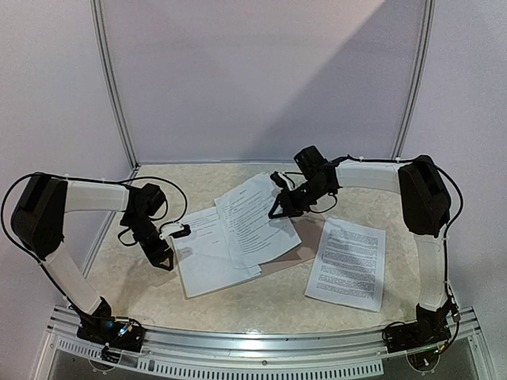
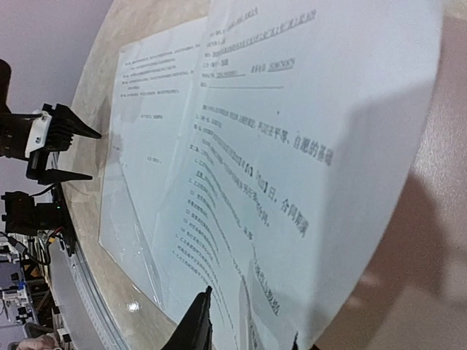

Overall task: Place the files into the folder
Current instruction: Insert the folder to form pockets on the folder.

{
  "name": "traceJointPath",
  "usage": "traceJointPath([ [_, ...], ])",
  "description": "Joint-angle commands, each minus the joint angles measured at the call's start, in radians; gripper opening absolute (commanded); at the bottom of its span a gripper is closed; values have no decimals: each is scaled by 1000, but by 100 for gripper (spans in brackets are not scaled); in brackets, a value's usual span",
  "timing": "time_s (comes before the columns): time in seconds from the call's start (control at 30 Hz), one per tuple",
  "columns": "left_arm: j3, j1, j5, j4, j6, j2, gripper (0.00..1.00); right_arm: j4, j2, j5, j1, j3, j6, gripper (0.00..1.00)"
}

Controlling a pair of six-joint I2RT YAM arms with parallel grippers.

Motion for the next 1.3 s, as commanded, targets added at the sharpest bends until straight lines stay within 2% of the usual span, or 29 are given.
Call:
traceJointPath([
  [0.0, -62, -39, -64, 56, 91, -33, 62, -110, 49, -3, -1, 59, 0, 26],
  [0.1, -94, -82, -118, 87, 166, -42, 63, -155, 76, -38, -2, 78, 12, 29],
  [0.17, -93, -99, -122, 86, 196, -38, 64, -177, 90, -50, -2, 87, 22, 27],
  [0.27, -95, -119, -141, 101, 208, -42, 65, -167, 100, -53, -2, 89, 42, 11],
  [0.33, -86, -129, -163, 102, 191, -33, 65, -107, 99, -94, 1, 71, 77, 6],
  [0.4, -76, -138, -170, 100, 150, -20, 65, -46, 99, -112, 6, 58, 126, 5],
  [0.5, -51, -153, -155, 73, 94, 9, 56, 22, 101, -118, 15, 50, 189, 4],
  [0.8, -49, -153, -161, 86, 62, 14, 53, 176, 123, -99, 36, 62, 333, 0],
  [1.0, -46, -153, -165, 88, 54, 16, 53, 157, 187, -100, 46, 134, 360, 0],
  [1.2, -46, -153, -162, 91, 52, 17, 53, 62, 213, -156, 76, 208, 316, 0],
  [1.27, -42, -152, -160, 91, 48, 20, 53, -19, 218, -143, 87, 234, 292, 0],
])
